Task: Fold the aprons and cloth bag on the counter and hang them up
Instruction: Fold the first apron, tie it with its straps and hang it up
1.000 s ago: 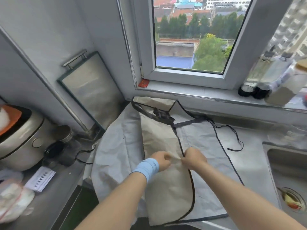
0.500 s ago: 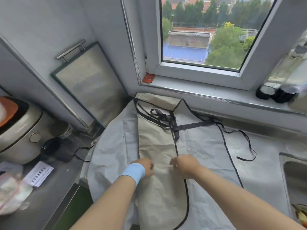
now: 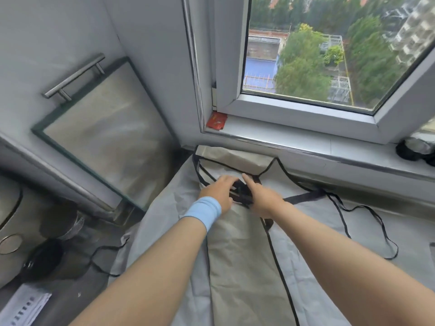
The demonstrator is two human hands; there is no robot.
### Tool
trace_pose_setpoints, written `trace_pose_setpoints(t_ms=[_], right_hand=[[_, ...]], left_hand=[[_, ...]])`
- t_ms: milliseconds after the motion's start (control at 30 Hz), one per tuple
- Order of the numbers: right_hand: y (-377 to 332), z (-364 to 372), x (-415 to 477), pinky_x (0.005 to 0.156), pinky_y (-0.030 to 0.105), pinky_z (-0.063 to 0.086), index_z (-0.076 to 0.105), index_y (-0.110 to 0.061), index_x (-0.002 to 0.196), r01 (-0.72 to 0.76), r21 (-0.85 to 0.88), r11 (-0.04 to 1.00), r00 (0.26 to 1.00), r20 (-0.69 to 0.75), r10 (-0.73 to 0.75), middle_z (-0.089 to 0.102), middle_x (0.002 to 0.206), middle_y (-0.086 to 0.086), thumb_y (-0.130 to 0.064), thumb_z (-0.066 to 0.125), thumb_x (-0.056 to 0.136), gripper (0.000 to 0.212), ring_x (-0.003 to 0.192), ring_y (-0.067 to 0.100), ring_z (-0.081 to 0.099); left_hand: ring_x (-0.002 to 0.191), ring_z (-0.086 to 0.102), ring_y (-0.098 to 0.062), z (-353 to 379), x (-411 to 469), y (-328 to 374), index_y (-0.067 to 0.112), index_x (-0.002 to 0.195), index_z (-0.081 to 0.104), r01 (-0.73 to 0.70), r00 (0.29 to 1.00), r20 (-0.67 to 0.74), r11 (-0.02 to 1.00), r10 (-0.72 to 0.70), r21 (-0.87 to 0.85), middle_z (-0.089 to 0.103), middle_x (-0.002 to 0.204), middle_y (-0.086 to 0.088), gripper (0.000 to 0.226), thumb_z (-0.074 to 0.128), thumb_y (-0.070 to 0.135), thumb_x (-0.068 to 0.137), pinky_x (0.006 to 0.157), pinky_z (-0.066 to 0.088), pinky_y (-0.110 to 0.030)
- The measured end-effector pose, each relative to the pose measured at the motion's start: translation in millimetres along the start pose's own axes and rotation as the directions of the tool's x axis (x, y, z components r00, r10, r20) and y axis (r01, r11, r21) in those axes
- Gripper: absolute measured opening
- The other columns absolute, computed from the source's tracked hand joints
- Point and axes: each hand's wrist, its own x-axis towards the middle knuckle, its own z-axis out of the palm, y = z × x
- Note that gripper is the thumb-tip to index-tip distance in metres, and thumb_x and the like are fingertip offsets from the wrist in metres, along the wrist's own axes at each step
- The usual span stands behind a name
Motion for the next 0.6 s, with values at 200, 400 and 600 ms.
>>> trace_pose_setpoints(t_ms=[200,400,600], right_hand=[[1,-28,20,0.067,0.030,0.041,0.068,-0.028,0.107,-0.061,0.008,0.998,0.981,-0.183,0.061,0.068,0.104,0.000,-0.029,0.050,0.093,0.023,0.100,0.027,0.062],[12,-56,36,0.081,0.030,0.047,0.069,-0.024,0.105,-0.103,0.536,0.838,0.844,-0.399,0.359,0.070,0.104,-0.002,-0.022,0.052,0.094,0.020,0.098,0.020,0.062],[4,-41,15,0.086,0.034,0.047,0.062,-0.019,0.114,-0.025,0.478,0.878,0.835,-0.473,0.281,0.057,0.118,0.000,-0.010,0.047,0.093,0.027,0.103,0.019,0.058]], left_hand=[[0.108,0.060,-0.025,-14,30,-19,0.035,0.114,0.063,0.049,0.999,0.000,0.975,-0.050,0.219,0.062,0.118,0.003,0.028,0.049,0.023,0.093,0.087,0.050,-0.034],[0.090,0.058,-0.029,-51,59,-21,0.014,0.102,0.062,0.189,0.899,-0.307,0.909,-0.313,-0.372,0.065,0.104,-0.010,0.021,0.042,0.017,0.095,0.078,0.047,-0.032],[0.125,0.049,-0.020,-55,62,-10,0.029,0.142,0.040,-0.041,0.900,-0.423,0.944,-0.108,-0.327,0.019,0.158,0.003,0.065,0.050,-0.002,0.086,0.100,0.047,-0.037]])
